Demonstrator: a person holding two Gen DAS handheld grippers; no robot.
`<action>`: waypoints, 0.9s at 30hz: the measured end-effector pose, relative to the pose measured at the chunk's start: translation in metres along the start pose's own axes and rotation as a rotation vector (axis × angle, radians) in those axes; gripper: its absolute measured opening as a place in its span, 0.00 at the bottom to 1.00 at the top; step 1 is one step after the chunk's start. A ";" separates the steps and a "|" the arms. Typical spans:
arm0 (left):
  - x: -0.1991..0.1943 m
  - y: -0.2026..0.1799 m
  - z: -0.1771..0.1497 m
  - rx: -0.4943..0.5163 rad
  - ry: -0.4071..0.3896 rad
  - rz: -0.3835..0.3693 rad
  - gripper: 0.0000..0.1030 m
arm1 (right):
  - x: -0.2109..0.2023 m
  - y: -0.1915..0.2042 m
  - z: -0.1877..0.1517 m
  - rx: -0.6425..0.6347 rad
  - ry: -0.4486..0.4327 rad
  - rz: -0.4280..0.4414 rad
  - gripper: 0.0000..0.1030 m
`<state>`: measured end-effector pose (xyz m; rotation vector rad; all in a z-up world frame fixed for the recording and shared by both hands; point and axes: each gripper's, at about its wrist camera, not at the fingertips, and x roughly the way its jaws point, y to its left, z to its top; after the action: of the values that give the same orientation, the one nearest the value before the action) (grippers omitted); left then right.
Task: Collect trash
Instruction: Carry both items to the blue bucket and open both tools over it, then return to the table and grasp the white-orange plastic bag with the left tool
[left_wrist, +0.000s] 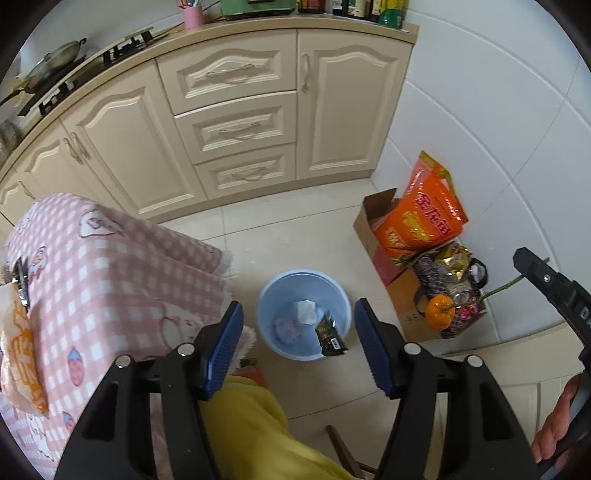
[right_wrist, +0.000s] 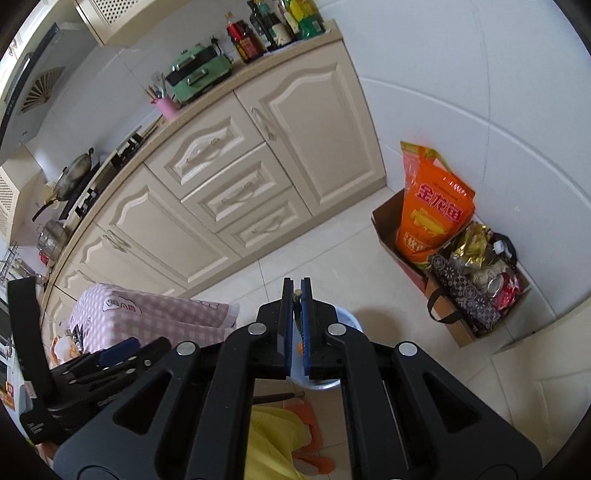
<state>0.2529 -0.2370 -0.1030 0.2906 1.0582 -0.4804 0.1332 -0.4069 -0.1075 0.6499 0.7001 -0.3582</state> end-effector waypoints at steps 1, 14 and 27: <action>-0.002 0.004 -0.002 -0.003 -0.006 0.008 0.60 | 0.006 0.006 0.000 -0.011 0.016 0.004 0.04; -0.032 0.064 -0.017 -0.106 -0.066 0.082 0.61 | 0.015 0.088 -0.004 -0.202 -0.035 0.004 0.95; -0.051 0.069 -0.035 -0.111 -0.096 0.076 0.61 | 0.004 0.083 -0.021 -0.172 0.023 -0.009 0.95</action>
<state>0.2407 -0.1496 -0.0747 0.2062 0.9732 -0.3626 0.1686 -0.3311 -0.0867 0.4890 0.7475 -0.2954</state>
